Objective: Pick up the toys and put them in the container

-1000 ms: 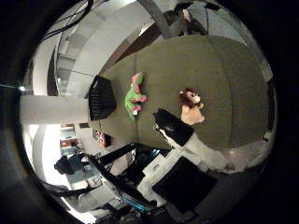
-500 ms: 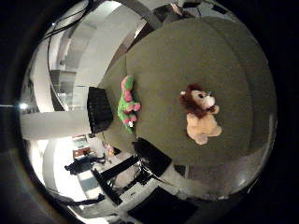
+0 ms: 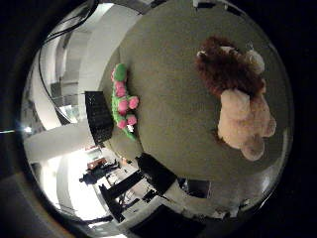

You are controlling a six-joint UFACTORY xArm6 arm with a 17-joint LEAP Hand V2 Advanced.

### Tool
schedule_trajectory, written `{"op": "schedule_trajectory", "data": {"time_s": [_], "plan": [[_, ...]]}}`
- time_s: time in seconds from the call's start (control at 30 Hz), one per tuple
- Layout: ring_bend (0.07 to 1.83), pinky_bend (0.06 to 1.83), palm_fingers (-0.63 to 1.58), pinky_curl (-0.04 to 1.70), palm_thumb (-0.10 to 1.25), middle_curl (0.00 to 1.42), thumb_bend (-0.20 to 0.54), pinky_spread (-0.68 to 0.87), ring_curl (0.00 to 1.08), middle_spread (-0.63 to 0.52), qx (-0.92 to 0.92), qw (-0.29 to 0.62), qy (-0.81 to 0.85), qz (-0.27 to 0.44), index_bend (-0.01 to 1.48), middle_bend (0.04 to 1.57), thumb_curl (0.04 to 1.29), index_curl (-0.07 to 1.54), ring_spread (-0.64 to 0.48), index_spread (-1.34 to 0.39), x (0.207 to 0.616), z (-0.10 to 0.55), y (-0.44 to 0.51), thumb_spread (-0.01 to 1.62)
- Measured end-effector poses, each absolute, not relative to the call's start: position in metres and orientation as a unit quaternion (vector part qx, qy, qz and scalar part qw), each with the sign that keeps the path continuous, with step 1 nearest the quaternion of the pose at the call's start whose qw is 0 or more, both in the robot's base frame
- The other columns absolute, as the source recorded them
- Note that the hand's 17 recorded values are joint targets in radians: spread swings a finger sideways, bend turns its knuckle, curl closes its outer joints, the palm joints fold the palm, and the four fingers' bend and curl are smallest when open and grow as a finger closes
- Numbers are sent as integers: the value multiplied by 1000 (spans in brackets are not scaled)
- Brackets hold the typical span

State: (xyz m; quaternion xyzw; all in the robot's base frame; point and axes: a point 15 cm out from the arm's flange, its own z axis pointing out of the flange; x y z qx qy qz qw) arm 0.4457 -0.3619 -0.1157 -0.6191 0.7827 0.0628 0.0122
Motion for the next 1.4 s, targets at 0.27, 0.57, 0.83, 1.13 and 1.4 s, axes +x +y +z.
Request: {"op": "schedule_trajectory", "data": {"time_s": [0.27,0.57,0.83,1.13,1.4], "plan": [[347,753,200,-3,390,342,-25,503,229,201,-619,0,781,77,166,252,290,295,268,-105,440,-145,-357,1024],[722,1040,789,5,661,466,-3,107,327,-131,-626,-29,775,82,175,506,351,272,-107,-248,430,-159,-354,1031],[1219,1555,1109,297,947,838,-10,-238,615,-392,-627,-20,777,49,601,805,450,602,-303,-502,449,-125,-373,958],[1366,1673,1047,449,1069,1079,-6,-171,754,-367,-616,-3,788,-16,948,1057,517,946,-261,-421,454,-13,-405,990],[1364,1643,1040,540,1083,1100,-14,-167,810,-314,-651,13,756,-68,953,1112,569,1040,-256,-368,474,107,-350,1013]]}}
